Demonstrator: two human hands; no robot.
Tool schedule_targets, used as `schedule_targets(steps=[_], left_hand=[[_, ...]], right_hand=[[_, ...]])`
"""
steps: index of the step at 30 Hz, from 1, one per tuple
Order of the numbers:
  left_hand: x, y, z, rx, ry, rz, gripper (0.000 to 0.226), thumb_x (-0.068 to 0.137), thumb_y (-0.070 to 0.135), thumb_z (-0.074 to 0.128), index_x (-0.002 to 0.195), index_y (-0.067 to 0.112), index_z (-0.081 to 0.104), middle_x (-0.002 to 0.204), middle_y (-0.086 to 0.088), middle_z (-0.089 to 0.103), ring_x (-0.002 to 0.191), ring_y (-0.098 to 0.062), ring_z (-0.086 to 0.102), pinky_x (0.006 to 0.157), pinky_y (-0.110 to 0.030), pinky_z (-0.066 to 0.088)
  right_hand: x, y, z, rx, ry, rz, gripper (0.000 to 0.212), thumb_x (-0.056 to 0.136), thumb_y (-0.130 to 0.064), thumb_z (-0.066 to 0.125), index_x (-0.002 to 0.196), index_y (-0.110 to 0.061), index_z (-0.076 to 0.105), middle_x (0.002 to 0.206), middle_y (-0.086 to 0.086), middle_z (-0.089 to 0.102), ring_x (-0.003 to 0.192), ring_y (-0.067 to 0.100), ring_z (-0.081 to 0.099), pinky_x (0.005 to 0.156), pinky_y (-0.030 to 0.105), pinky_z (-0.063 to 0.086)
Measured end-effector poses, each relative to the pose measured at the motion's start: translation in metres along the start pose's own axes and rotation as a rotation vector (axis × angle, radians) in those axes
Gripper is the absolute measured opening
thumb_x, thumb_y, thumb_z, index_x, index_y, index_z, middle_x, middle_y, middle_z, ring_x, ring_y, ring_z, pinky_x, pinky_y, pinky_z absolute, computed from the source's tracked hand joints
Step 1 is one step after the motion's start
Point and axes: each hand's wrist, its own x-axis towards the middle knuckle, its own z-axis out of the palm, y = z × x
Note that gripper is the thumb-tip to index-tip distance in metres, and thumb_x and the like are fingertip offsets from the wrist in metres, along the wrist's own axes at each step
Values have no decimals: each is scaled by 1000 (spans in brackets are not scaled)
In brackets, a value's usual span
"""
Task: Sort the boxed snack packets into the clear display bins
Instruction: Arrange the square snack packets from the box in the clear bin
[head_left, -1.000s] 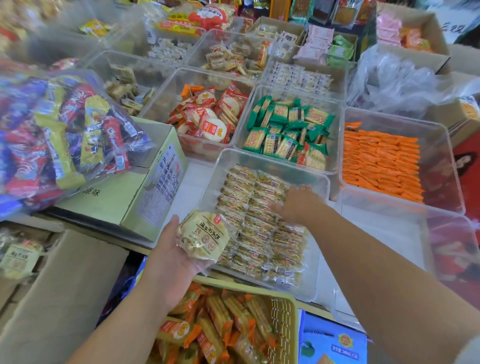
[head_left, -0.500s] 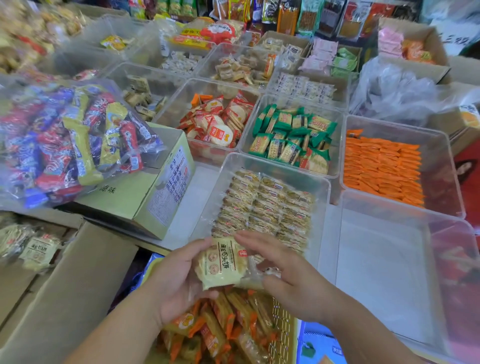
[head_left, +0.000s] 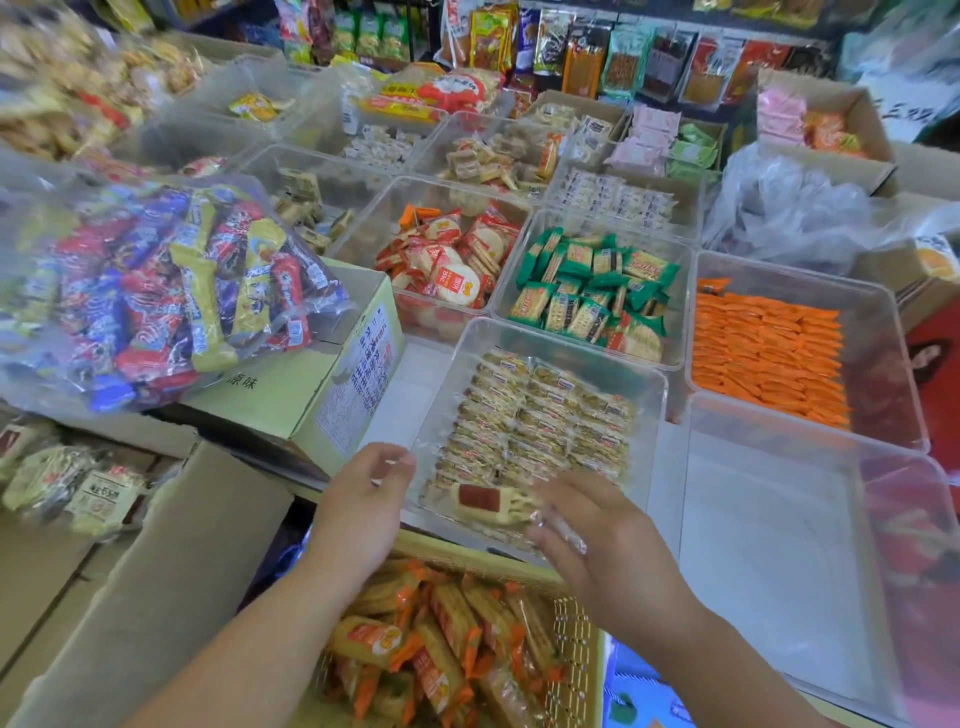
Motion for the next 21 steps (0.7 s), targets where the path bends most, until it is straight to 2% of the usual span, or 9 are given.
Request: schedule_targets(steps=[1,3,5,8,12,14,16,19,21], left_hand=[[8,-6,-3,134,7,67,18,101,35,58,116,31,67,110,6,69,97,-20,64,79,-36,46],[24,-19,-6,342,-134,64,46,103,36,54,147,26,50,135,3,60,115,-20,60,94,-37,47],[34,-26,-5,510,-288,41,59,105,35,48,160,18,32,153,-2,49,134,-24,51,110,-39,42],[42,-29,-4,643,-318,101,55,106,30,43,158,13,36,157,-7,47,141,-25,46,113,-36,38],[42,-32,-7,649,-317,135,55,105,27,40,158,13,38,142,-8,62,130,-27,56,103,-35,45],[39,-37,-6,715,-352,185,51,105,29,40,155,18,44,144,-5,61,132,-25,55,104,-34,44],[37,-39,-7,766,-374,242,47,104,28,41,149,21,51,144,-1,61,132,-23,54,103,-33,44],[33,-39,-9,791,-393,298,46,103,28,43,147,22,53,138,2,64,128,-22,56,103,-35,46],[29,-41,-11,819,-387,333,43,104,30,42,144,20,53,137,0,65,125,-23,57,102,-38,45]], right_hand=[[2,2,1,-2,9,58,34,100,-47,53,119,-22,68,104,-10,60,85,5,58,73,15,46],[8,5,6,-23,10,134,36,95,-41,59,121,-18,71,98,-10,56,75,4,56,67,14,46],[16,6,15,-33,-5,200,36,93,-35,66,123,-16,72,97,-4,58,75,11,61,68,25,55],[32,3,33,-67,-44,261,32,92,-29,73,121,-16,74,99,1,60,84,20,65,71,37,58],[51,-6,62,-180,-134,296,24,94,-35,67,111,-20,75,105,1,58,99,20,58,77,35,56],[56,-10,76,-239,-201,305,24,95,-37,63,109,-22,74,108,1,56,106,21,54,83,35,54],[56,-12,88,-263,-330,328,32,97,-44,57,117,-23,69,114,2,55,111,24,53,86,35,52],[47,-11,98,-162,-624,330,48,101,-54,42,141,-28,51,129,6,53,122,27,51,98,40,47],[38,-8,99,-136,-693,302,53,104,-52,36,152,-29,38,143,4,47,132,26,44,106,40,41]])
